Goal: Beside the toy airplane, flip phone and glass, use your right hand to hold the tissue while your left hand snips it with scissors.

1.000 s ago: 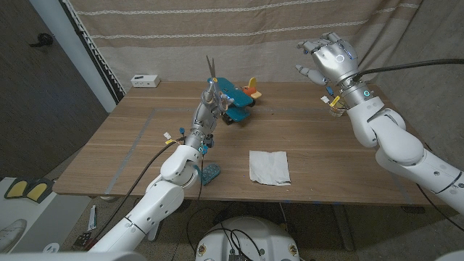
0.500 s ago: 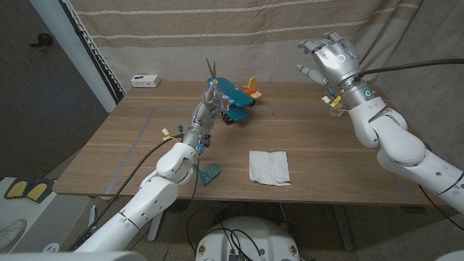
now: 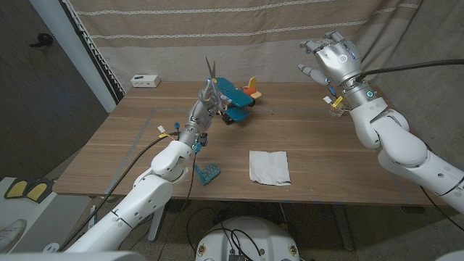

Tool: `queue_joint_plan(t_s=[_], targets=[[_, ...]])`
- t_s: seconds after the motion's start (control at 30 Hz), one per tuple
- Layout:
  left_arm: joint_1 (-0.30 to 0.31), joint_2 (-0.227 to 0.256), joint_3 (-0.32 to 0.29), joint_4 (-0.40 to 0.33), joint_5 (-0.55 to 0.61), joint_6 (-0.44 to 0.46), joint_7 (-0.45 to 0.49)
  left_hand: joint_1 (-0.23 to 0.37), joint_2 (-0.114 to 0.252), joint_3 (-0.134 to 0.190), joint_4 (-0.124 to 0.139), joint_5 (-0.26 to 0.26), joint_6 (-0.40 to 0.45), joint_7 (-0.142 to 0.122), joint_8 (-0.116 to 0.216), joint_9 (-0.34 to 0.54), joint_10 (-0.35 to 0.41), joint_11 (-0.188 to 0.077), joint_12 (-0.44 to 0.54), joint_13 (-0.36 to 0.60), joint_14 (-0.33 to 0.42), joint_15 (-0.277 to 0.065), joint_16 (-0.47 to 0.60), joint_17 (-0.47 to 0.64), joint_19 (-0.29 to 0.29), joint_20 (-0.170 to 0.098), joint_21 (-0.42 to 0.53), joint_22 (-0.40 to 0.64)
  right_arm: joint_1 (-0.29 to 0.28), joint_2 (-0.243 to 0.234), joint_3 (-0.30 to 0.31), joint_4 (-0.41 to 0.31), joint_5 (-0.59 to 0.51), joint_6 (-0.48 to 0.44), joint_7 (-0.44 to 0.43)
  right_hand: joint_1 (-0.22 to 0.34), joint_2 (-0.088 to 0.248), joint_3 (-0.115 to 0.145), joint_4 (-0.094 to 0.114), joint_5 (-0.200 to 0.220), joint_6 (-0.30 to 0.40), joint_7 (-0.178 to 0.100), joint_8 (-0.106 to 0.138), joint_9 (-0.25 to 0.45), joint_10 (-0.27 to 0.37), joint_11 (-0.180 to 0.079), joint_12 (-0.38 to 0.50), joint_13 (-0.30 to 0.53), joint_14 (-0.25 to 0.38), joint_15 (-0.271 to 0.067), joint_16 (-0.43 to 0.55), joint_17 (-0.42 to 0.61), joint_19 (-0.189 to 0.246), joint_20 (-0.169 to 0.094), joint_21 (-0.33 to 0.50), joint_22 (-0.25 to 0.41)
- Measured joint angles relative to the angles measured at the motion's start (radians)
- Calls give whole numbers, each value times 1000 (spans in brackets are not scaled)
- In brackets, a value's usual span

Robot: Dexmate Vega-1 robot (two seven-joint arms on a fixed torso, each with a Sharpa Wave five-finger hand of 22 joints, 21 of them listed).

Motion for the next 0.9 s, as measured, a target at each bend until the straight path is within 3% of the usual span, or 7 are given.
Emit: queue_joint_plan(t_s=[0.4, 0.9], targets=[[44, 19, -50, -49, 25, -16, 46, 0, 0, 0, 0, 0, 3, 3, 5, 9, 4, 3, 0, 0, 11, 0, 6, 0, 2, 2, 0, 0, -7, 3, 3, 0, 0, -5, -8, 0, 0, 0, 0, 1, 0, 0, -6, 2, 0, 0, 0, 0, 0, 0, 0, 0, 0, 0, 0, 0], [66, 21, -84, -64, 0, -40, 30, 0, 0, 0, 0, 8, 12, 12, 9, 5, 9, 5, 4, 0, 11, 0, 6, -5, 6, -2, -8, 0, -9, 12, 1, -1, -3, -16, -8, 0, 0, -3, -3, 1, 0, 0, -7, 3, 0, 0, 0, 0, 0, 0, 0, 0, 0, 0, -7, 0]])
